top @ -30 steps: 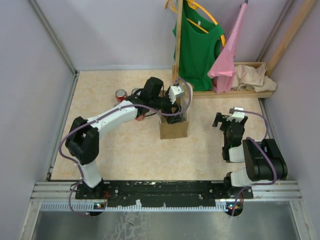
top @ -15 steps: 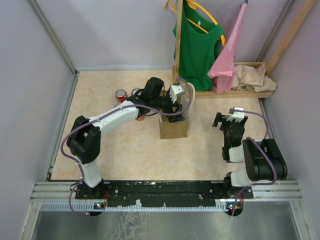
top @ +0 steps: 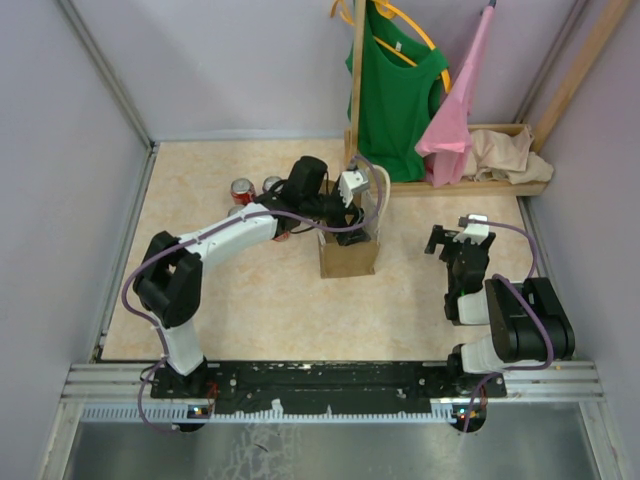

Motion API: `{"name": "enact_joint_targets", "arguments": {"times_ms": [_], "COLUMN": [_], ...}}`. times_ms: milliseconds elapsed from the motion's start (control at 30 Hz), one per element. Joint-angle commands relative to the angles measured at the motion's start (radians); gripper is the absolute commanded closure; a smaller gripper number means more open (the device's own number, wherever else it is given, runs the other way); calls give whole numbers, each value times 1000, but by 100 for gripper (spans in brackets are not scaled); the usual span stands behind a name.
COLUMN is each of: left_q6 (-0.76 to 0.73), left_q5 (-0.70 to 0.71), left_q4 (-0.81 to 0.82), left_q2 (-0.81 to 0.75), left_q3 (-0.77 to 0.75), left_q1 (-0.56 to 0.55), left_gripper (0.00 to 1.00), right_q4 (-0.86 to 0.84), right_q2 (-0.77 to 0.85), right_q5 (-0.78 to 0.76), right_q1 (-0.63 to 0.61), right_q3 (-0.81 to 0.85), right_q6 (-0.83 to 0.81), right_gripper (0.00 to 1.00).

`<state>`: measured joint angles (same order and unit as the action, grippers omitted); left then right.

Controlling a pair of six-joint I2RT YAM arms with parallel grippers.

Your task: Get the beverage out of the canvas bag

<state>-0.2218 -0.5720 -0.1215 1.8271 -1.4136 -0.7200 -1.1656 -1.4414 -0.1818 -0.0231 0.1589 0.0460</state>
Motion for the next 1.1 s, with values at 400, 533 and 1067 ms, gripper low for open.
{"name": "enact_joint_targets", "arguments": {"times_ms": [400, 533, 1067], "left_q6": [31, 46, 74], "left_q5": [-13, -7, 11], "left_q4": [56, 64, 107], "left_q2": [-25, -29, -42], "left_q3": [27, 28, 36], "left_q1": [11, 11, 19], "left_gripper": [7, 7, 7], "right_q4": [-51, -51, -51], "right_q2": [-1, -1, -1], "right_q5": [-3, -3, -3], "right_q1": [2, 2, 2], "right_q3": [20, 21, 21], "right_q6": [1, 0, 2], "right_gripper": [1, 1, 1]}}
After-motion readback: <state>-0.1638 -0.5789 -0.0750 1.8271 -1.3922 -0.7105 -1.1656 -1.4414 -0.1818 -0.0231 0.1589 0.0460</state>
